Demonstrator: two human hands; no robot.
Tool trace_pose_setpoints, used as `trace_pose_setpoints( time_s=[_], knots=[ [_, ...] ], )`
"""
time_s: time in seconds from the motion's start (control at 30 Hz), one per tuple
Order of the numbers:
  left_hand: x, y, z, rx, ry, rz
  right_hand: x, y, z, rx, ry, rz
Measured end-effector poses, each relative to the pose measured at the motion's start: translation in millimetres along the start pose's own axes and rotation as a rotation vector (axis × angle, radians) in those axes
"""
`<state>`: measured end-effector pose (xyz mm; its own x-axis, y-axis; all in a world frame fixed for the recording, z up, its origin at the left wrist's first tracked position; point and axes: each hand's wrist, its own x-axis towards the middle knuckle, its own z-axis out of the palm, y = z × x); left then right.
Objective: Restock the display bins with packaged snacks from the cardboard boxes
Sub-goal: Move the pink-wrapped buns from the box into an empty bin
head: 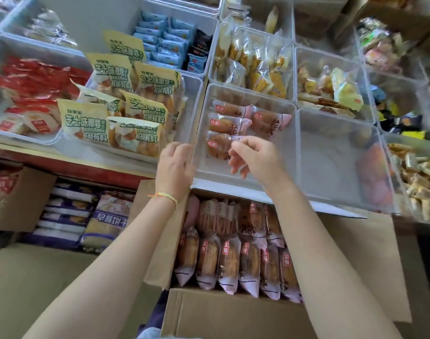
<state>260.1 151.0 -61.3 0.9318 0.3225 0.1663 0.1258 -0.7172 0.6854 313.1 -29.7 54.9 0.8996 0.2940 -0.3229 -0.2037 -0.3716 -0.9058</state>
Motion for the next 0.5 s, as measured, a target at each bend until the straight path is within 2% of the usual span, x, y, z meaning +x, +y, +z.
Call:
trace_pose_setpoints(
  time_s=[0.03,0.1,0.17,0.23,0.33,0.4,0.5],
  knots=[
    [-14.5,2.0,-3.8,-0.013,0.042,-0.055,-23.3,-2.1,3.8,0.064,-0.140,0.000],
    [-41.5,4.5,-9.0,-0.040,0.026,-0.222,-59.1,6.5,11.2,0.079,-0.376,0.071],
    [-64.6,4.6,-9.0,-0.016,-0.047,-0.356,-76.7,33.2,18.8,-0.066,-0.479,0.201],
    [-83.1,6.9,-6.4,0.031,-0.139,-0.361,-79.8,73.2,26.9,-0.289,-0.406,0.310],
    [-102.5,16.4,-0.8,0.085,-0.288,-0.312,-76.6,129.4,30.2,-0.699,-0.030,0.411],
    [-111.8,19.6,3.5,0.118,-0.351,-0.295,-80.0,153.9,26.9,-0.837,0.142,0.525],
    [-122.0,20.5,6.5,0.152,-0.404,-0.277,-85.0,184.9,26.2,-0.890,0.170,0.616]
  ],
)
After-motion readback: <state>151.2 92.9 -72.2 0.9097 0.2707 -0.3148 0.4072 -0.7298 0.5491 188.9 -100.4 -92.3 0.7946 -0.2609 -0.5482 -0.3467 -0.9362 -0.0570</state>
